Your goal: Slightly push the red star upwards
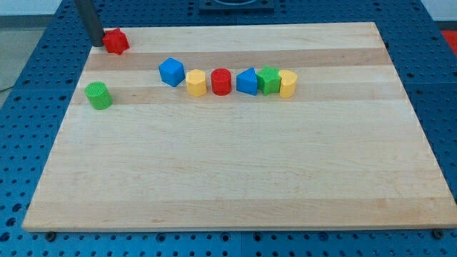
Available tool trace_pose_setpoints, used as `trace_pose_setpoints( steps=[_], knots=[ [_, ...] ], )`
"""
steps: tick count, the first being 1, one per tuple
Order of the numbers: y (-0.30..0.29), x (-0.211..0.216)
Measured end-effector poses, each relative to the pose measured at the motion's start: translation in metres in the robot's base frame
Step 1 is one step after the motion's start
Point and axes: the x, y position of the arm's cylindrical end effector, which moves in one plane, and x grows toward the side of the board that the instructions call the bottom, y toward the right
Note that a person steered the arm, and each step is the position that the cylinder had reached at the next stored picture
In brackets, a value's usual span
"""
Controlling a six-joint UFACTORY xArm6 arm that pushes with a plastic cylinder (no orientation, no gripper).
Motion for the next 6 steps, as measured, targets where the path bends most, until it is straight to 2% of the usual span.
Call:
trace_pose_setpoints(
  steps=[2, 3, 4, 6],
  knots=[
    [-0.007, 0.067],
    [0.016, 0.076],
    [0.048, 0.063],
    [0.048, 0.022]
  ],
)
